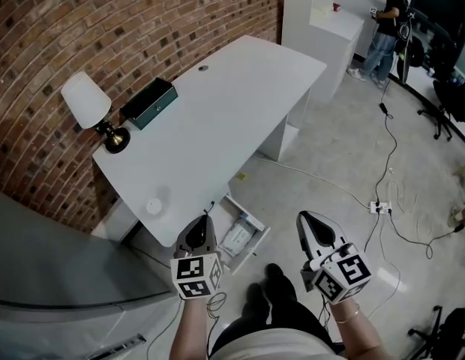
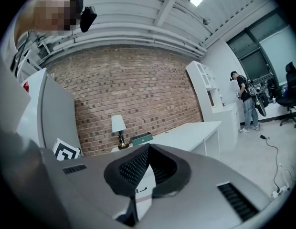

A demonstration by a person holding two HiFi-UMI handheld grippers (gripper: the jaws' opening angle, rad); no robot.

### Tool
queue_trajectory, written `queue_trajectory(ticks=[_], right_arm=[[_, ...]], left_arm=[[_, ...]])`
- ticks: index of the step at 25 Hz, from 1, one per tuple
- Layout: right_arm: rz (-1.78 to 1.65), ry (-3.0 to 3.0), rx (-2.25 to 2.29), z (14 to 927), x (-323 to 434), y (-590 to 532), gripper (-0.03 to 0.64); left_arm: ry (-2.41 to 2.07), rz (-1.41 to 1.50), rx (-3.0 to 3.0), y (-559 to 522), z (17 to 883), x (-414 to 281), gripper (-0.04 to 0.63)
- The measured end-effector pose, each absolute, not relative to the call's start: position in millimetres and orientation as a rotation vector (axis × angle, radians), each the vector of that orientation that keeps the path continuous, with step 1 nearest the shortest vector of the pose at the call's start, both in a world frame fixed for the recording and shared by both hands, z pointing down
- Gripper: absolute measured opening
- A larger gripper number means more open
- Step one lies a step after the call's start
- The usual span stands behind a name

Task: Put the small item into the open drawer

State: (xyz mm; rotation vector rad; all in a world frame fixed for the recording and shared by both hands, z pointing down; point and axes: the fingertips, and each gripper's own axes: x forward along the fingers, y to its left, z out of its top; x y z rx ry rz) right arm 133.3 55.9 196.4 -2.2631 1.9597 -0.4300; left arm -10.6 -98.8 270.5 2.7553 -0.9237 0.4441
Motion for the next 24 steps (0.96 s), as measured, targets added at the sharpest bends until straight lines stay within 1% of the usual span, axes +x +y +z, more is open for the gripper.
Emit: queue_trajectory(ticks=[24], right_arm=[[-0.502, 1.976, -2.291, 216.2, 114.8, 53.9, 0.006]], left_arm=[[-0.899, 0.446, 2.744, -105.3, 279.6, -26.5, 0.021]])
